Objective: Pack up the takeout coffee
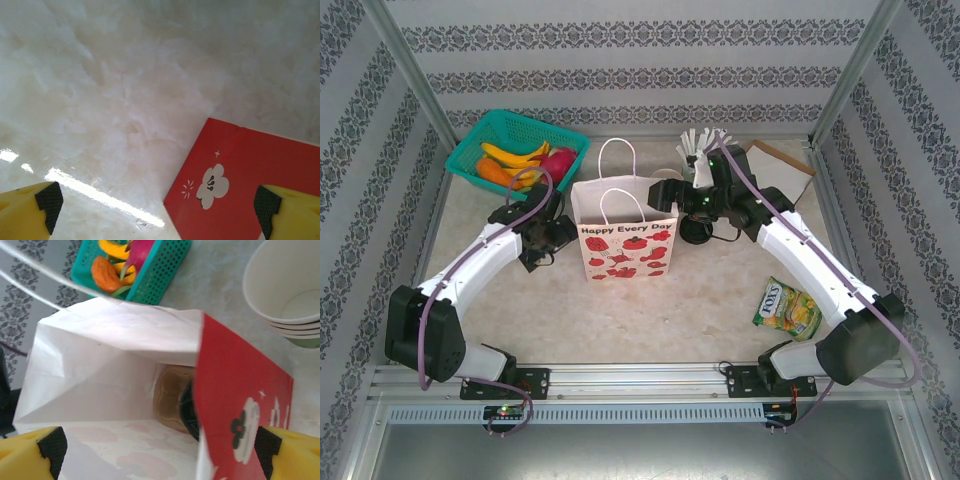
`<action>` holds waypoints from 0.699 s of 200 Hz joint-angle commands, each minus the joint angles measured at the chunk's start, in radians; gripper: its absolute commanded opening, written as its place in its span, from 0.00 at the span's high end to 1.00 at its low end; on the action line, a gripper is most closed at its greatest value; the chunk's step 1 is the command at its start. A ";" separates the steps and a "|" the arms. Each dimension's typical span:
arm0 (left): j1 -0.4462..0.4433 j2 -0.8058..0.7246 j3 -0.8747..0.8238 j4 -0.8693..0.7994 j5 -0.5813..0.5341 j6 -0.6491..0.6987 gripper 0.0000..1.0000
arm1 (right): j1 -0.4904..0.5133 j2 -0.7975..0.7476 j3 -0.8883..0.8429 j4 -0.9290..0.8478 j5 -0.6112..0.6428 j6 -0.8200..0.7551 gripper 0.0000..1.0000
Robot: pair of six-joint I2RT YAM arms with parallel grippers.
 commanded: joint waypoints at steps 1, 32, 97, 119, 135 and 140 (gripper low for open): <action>0.014 0.022 0.029 -0.042 -0.017 0.041 0.00 | 0.007 0.003 0.063 -0.009 -0.024 -0.055 0.02; 0.049 0.006 0.063 -0.068 -0.022 0.110 0.00 | -0.050 -0.068 0.070 -0.050 0.231 -0.075 0.02; 0.127 -0.149 0.037 0.062 -0.028 0.213 0.00 | -0.279 -0.089 0.033 -0.014 0.358 -0.009 0.13; 0.153 -0.224 -0.012 0.188 0.001 0.222 0.00 | -0.358 -0.053 0.030 0.010 0.321 -0.031 0.17; 0.161 -0.278 -0.057 0.297 -0.006 0.203 0.00 | -0.401 -0.010 0.049 0.006 0.298 -0.082 0.21; 0.161 -0.293 -0.069 0.336 -0.006 0.191 0.00 | -0.414 0.005 0.057 0.006 0.287 -0.095 0.23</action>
